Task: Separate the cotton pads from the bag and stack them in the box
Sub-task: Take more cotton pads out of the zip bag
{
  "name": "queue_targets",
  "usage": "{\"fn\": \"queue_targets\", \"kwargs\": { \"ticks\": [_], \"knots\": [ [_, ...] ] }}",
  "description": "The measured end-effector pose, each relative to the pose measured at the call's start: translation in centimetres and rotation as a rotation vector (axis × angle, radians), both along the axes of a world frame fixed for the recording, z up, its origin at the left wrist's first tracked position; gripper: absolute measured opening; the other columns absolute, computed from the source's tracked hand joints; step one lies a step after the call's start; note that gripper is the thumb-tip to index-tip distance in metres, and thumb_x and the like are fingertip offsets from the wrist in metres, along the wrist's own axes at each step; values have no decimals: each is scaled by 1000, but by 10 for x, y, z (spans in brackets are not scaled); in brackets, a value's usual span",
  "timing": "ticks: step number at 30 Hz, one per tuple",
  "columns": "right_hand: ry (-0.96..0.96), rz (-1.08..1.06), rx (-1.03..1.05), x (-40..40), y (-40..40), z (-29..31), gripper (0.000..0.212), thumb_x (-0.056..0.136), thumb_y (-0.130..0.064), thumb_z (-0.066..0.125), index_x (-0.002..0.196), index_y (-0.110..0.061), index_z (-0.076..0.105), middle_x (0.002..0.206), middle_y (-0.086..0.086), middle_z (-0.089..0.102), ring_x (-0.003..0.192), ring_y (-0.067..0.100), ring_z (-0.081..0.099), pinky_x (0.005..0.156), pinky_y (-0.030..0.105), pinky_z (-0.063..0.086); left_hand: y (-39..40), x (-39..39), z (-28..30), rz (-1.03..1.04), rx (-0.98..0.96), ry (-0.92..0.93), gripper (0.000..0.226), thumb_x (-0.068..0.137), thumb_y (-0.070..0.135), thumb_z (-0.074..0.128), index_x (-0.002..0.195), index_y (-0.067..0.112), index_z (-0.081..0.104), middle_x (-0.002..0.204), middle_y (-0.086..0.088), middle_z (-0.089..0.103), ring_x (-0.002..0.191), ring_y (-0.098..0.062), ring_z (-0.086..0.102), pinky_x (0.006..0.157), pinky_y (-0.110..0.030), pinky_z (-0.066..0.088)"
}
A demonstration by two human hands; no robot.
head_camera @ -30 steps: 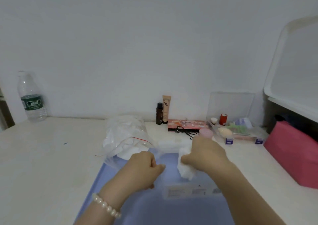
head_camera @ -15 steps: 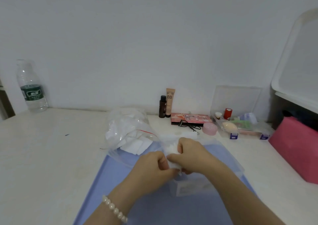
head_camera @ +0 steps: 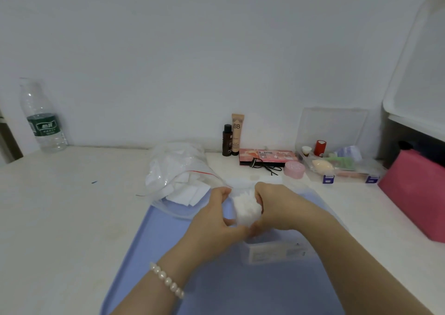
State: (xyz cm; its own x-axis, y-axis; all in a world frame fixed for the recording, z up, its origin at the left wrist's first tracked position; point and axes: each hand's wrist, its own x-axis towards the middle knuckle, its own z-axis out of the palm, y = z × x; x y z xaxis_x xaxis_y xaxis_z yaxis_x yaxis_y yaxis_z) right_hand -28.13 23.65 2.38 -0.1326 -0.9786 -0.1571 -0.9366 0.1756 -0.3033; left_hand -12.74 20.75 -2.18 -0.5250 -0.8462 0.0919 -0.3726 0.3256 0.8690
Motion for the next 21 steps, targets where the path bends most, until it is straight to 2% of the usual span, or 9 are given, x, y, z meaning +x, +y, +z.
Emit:
{"fn": "queue_targets", "kwargs": {
  "ticks": [3, 8, 10, 12, 15, 18, 21],
  "knots": [
    [89, 28, -24, 5, -2, -3, 54, 61, -34, 82, 72, -25, 30, 75, -7, 43, 62, 7, 38, 49, 22, 30, -1, -2, -5, -18, 4, 1, 93, 56, 42, 63, 139, 25, 25, 123, 10, 51, 84, -9, 54, 66, -12, 39],
    [154, 113, -70, 9, -3, 1, 29, 73, -27, 71, 74, -18, 43, 76, -2, 50, 68, 13, 47, 49, 20, 32, -3, -4, -8, -37, -34, 8, 83, 62, 40, 64, 135, 29, 26, 113, 21, 47, 70, -3, 51, 59, -9, 38],
    [101, 106, -40, 4, -2, 1, 36, 70, -30, 76, 70, -19, 42, 72, -4, 51, 62, 10, 47, 51, 20, 36, -4, -5, -10, -33, -45, 8, 81, 68, 40, 69, 135, 29, 26, 115, 19, 48, 71, -3, 52, 61, -10, 39],
    [25, 71, 1, -3, 0, 1, 46, 60, -36, 84, 72, -22, 41, 76, -5, 54, 64, 10, 49, 55, 24, 40, -4, -5, -12, -31, -47, 10, 74, 78, 35, 73, 135, 30, 25, 114, 19, 49, 73, -4, 54, 61, -9, 40],
    [24, 44, -6, -11, 4, -2, 58, 54, -42, 86, 78, -27, 36, 79, -9, 49, 65, 7, 44, 53, 23, 35, -4, -5, -13, -19, -107, -23, 65, 80, 39, 69, 129, 38, 26, 118, 15, 49, 79, -6, 56, 65, -10, 41],
    [-51, 34, -93, -15, 6, -5, 72, 53, -44, 87, 102, -28, 36, 84, -5, 55, 69, 8, 50, 56, 25, 43, -4, -5, -13, -37, -165, -38, 52, 81, 42, 67, 119, 43, 32, 118, 12, 53, 78, -6, 58, 71, -15, 44],
    [-122, 55, -114, -19, 8, -3, 98, 58, -46, 84, 135, -43, 23, 95, -7, 56, 74, 3, 50, 59, 16, 40, -3, -4, -11, -50, -207, -72, 53, 83, 47, 64, 127, 38, 37, 121, 13, 56, 81, -6, 59, 73, -14, 44]
  ]
}}
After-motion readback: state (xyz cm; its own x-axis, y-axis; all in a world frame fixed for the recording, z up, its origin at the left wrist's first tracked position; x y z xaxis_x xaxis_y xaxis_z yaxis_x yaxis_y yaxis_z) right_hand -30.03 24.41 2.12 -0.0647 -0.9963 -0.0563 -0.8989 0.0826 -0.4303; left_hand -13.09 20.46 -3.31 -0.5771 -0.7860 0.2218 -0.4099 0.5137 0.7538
